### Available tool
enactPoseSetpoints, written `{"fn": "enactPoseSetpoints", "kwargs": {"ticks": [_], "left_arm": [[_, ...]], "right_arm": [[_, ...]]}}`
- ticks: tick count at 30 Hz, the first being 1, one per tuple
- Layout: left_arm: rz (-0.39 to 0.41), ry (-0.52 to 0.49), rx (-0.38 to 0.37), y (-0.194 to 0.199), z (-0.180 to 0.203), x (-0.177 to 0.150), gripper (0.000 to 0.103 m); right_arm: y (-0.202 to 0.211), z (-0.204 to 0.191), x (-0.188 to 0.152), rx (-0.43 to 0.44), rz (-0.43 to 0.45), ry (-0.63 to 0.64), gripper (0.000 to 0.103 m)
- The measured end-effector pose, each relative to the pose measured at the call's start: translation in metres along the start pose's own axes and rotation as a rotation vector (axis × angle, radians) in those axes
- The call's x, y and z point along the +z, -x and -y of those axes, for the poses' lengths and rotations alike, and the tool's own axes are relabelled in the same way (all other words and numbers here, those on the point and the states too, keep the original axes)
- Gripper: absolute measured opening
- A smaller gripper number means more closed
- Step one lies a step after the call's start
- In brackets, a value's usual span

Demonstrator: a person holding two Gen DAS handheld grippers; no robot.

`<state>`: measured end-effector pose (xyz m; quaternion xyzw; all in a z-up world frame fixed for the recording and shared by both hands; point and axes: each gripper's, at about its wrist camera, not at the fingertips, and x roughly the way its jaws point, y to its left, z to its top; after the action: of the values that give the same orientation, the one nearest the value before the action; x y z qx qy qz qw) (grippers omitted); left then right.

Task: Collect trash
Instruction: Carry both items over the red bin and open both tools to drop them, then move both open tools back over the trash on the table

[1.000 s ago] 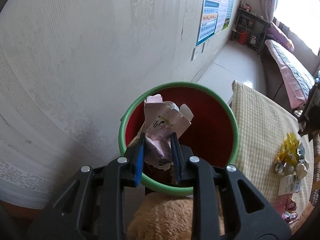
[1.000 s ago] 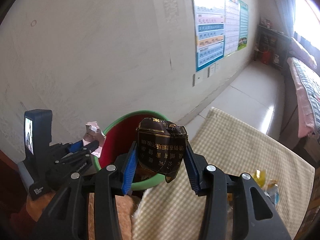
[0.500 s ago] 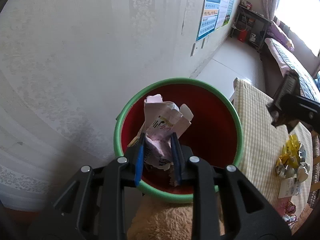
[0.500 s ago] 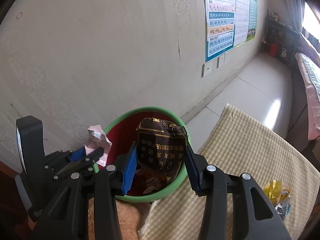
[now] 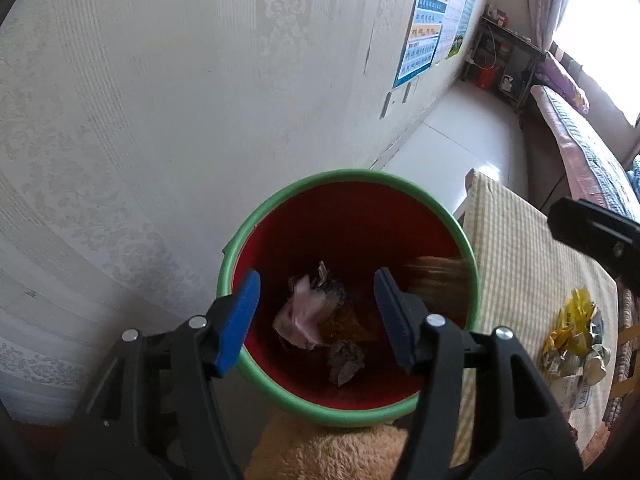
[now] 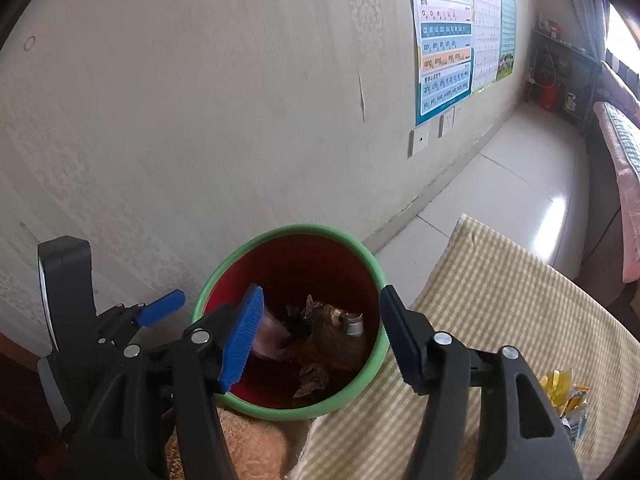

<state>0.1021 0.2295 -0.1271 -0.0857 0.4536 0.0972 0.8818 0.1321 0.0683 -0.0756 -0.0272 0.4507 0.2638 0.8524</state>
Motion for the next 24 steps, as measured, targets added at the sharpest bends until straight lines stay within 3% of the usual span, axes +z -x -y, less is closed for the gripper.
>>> {"fn": "enactPoseSetpoints", "kwargs": {"ticks": [7,14,18,24], "left_arm": [[0.015,-0.021,-0.007,0.016,0.013,-0.007,0.057],[0.033,-0.086,-0.082,0.039,0.059,-0.018,0.057],[0.017,-0.151,-0.141,0.043,0.094,-0.031,0.057],[-0.052,-0.292,-0.220,0.042,0.156,-0.066,0.057]], "right_arm": [[0.032,0.020,-0.018,-0.002,0.025,-0.015,0.059],[0.092,0.075,-0.066,-0.119,0.061,-0.039,0.060],[0.120,0.122,-0.118,-0.225,0.027,-0.134,0.061],[0.129,0.175,-0.208,-0.294,-0.108,-0.323,0.061]]}}
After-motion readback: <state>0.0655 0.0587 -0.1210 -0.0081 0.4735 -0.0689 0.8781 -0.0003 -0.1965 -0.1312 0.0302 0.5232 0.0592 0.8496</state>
